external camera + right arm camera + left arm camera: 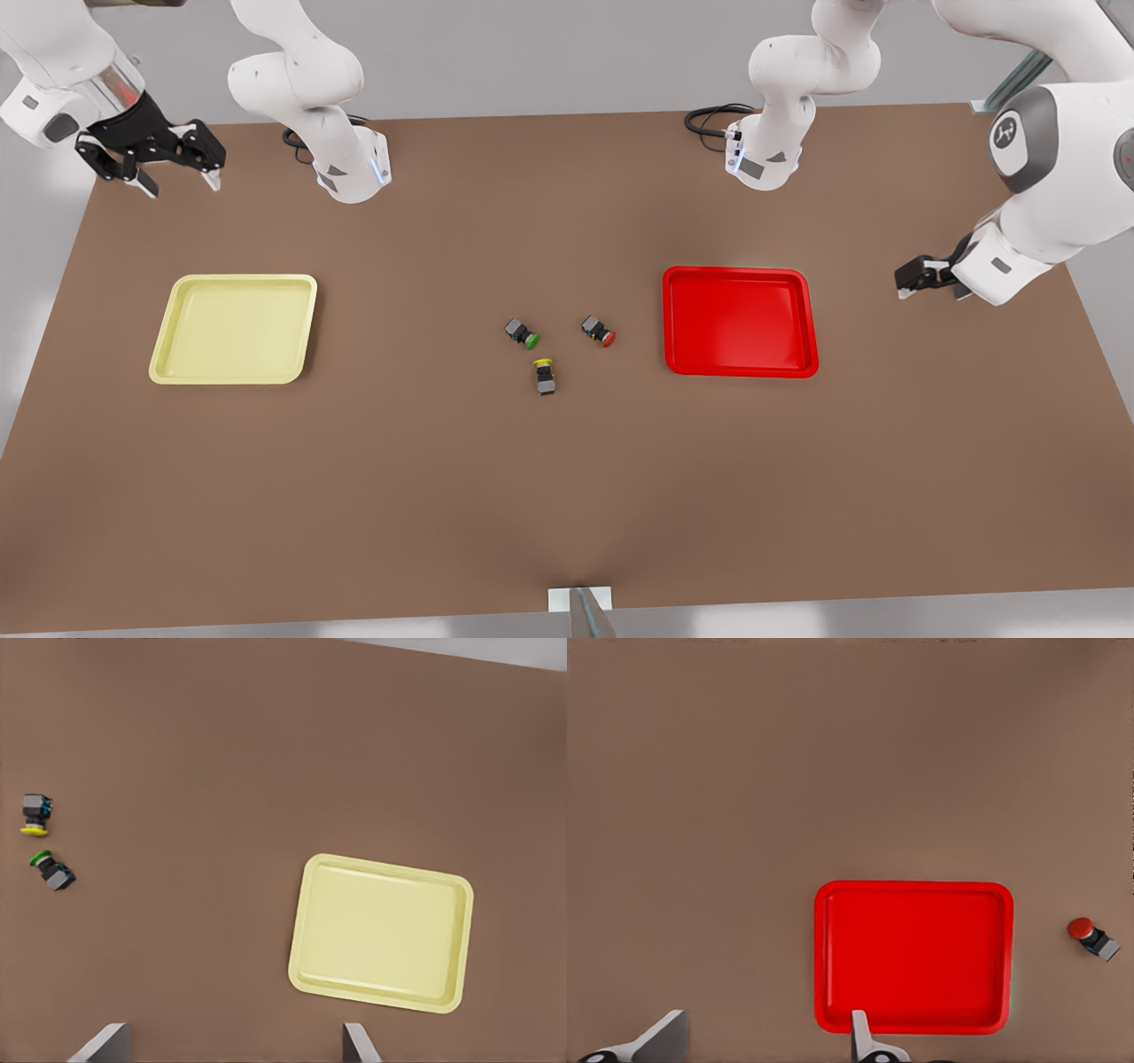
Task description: Place the switches on the corresponding trays according to their colors
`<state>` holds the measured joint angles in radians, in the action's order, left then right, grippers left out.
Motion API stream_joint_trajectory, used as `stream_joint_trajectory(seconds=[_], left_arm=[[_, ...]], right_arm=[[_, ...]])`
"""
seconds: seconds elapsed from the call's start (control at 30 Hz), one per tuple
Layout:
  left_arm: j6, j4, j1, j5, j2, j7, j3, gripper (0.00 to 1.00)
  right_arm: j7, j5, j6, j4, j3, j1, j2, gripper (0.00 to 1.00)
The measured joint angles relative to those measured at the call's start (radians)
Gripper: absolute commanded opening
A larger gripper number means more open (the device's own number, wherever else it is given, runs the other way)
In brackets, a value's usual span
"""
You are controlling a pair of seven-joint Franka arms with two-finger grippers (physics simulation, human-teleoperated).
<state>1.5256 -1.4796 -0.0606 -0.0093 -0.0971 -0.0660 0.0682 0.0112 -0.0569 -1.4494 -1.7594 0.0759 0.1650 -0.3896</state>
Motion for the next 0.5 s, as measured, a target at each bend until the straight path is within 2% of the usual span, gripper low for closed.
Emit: stream_joint_trajectory(seconds=[0.1, 0.17, 0.23, 0.37, 0.5], left_arm=[[0.016, 0.006, -0.001, -0.012, -0.011, -0.008, 0.007, 1.00], [0.032, -0.010, 0.013, -0.020, -0.009, 0.012, -0.026, 1.00], [0.025, -0.050, 0.000, -0.023, -0.004, 0.196, -0.076, 1.00], [-0.005, -0.066, 0.000, -0.028, 0.004, 0.398, -0.159, 1.00], [-0.020, -0.080, -0.012, -0.031, -0.003, 0.564, -0.239, 1.00]], right_arm=[[-0.031, 0.009, 0.005, 0.009, -0.005, 0.012, -0.002, 1.00], [-0.031, 0.070, -0.033, 0.042, -0.033, 0.012, 0.065, 1.00], [-0.034, 0.093, -0.056, 0.111, -0.112, 0.013, 0.166, 1.00], [-0.085, 0.094, -0.094, 0.220, -0.218, 0.013, 0.350, 1.00], [-0.159, 0.090, -0.227, 0.225, -0.325, 0.009, 0.517, 1.00]])
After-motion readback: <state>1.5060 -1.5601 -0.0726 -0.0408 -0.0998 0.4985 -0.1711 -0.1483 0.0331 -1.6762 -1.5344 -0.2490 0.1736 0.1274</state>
